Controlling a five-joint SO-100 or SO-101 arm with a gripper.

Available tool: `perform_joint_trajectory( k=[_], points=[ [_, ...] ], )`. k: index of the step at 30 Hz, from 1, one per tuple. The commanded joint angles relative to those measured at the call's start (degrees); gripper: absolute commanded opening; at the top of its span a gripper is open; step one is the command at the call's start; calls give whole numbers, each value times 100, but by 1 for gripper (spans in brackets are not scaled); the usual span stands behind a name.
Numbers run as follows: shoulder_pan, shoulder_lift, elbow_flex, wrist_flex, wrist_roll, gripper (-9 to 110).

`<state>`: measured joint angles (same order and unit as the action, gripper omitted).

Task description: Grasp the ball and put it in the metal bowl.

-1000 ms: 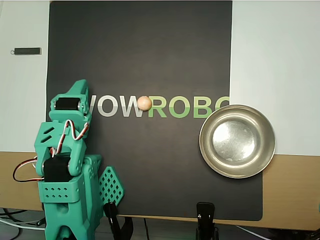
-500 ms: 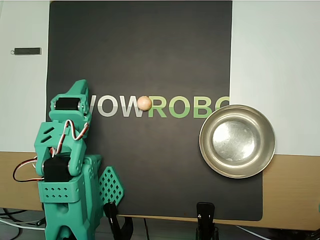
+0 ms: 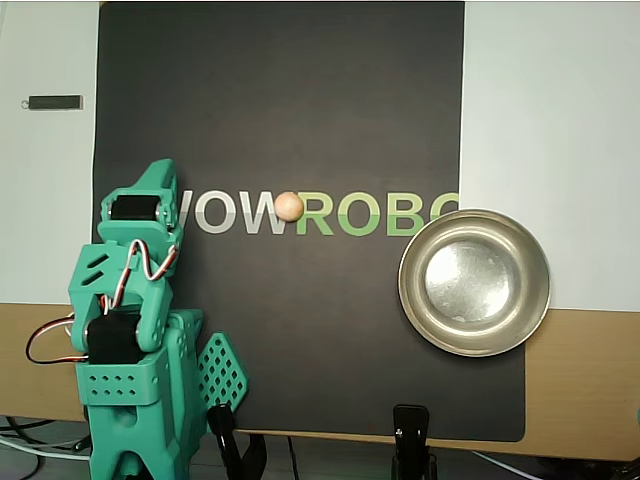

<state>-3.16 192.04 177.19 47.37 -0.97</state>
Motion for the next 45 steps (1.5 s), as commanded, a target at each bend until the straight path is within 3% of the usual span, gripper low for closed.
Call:
perform_joint_trajectory(
  k=[1, 15, 20, 34, 45],
  points=[
    [9, 352, 193, 0, -35, 0],
    [0, 299, -44, 79, -53, 0],
    [0, -448, -642, 114, -53, 0],
    [44, -4526, -5036, 3208, -53, 0],
    [264, -6961, -7304, 3938, -53, 0]
  ],
)
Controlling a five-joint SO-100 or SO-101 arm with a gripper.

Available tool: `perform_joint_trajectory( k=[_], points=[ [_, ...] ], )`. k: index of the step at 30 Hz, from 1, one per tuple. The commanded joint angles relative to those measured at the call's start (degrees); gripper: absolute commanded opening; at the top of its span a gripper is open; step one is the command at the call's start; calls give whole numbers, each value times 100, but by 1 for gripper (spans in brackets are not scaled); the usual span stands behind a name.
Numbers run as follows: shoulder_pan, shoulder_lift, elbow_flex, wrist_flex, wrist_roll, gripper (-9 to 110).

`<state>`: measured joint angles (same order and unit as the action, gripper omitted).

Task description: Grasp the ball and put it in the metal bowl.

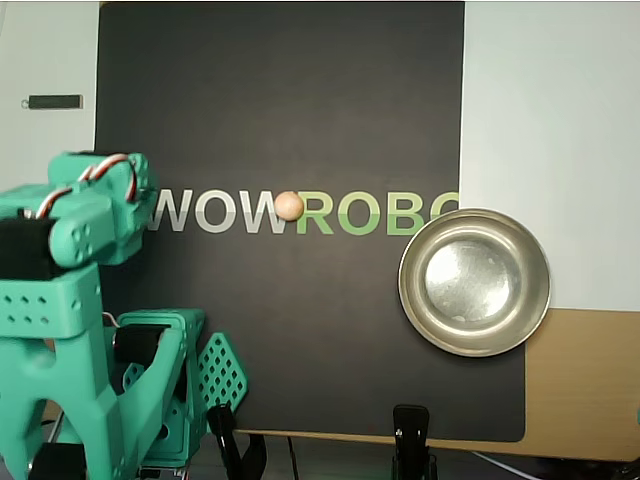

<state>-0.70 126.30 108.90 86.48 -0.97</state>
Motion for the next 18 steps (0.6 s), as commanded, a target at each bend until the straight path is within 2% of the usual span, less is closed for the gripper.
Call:
perform_joint_trajectory(
  k=[1, 8, 18],
  points=[
    [18, -563, -563, 26, -53, 0],
    [114, -1600, -853, -53, -123, 0],
    [703, -2021, -756, -413, -1828, 0]
  ],
)
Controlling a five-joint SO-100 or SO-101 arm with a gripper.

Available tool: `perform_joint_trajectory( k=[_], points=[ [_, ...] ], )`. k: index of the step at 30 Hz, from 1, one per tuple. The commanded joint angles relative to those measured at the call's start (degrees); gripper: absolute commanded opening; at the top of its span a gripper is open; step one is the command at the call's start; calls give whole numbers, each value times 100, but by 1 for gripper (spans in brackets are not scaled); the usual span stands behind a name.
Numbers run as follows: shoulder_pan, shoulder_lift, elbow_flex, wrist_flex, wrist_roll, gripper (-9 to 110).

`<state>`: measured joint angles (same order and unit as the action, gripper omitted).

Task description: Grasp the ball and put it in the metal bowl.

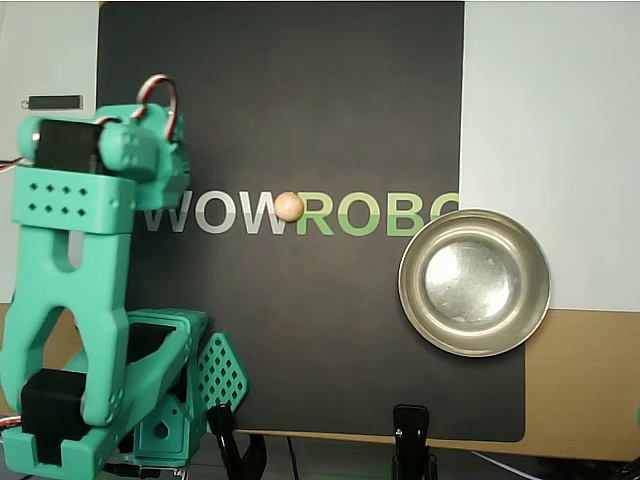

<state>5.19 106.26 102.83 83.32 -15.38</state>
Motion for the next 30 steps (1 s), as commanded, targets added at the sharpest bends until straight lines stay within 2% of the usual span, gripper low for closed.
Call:
perform_joint_trajectory(
  k=[1, 16, 24, 30],
  points=[
    [176, -44, -149, -132, -677, 0],
    [589, -35, 633, -88, -5133, 0],
    [1037, -88, 738, -97, -6794, 0],
    [1459, -105, 738, -149, -7330, 0]
  ],
)
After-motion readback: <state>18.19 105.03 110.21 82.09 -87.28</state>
